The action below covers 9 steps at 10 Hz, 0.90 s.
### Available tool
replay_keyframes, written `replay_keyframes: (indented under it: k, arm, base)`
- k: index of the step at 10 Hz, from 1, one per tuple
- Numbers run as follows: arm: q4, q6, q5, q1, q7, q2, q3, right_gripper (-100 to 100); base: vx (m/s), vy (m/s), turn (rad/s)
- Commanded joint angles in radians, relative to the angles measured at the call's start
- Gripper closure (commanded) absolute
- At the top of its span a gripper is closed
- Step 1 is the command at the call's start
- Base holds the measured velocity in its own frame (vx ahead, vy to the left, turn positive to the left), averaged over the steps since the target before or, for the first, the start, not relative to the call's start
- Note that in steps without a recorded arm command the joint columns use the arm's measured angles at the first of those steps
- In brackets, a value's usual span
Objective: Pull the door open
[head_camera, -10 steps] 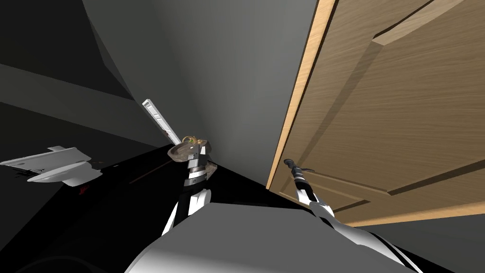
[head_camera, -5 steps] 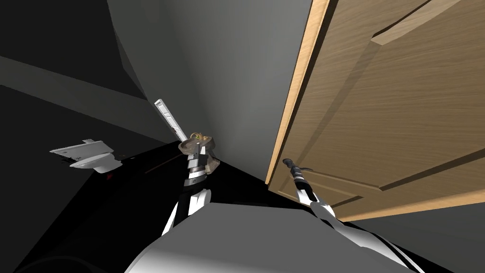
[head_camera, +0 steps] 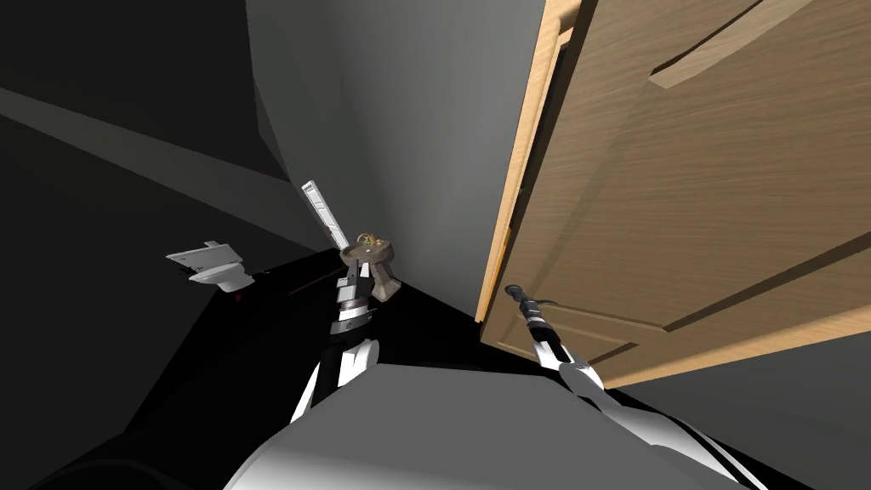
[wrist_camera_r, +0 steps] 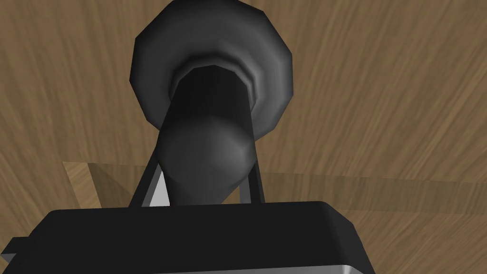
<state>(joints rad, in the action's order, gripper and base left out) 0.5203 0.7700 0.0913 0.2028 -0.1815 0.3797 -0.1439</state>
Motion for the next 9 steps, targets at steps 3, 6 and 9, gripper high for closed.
replay_keyframes:
  k: [3, 6, 9]
  arm:
    - [0.004, 0.012, -0.014, -0.009, -0.027, 0.009, 0.025, 100]
    - [0.013, 0.035, -0.036, -0.023, -0.071, 0.029, 0.064, 100]
    - [0.021, 0.053, -0.055, -0.034, -0.107, 0.046, 0.096, 100]
  base:
    - [-0.160, -0.028, 0.071]
    - [-0.247, -0.073, 0.112]
    - [-0.260, -0.058, 0.097]
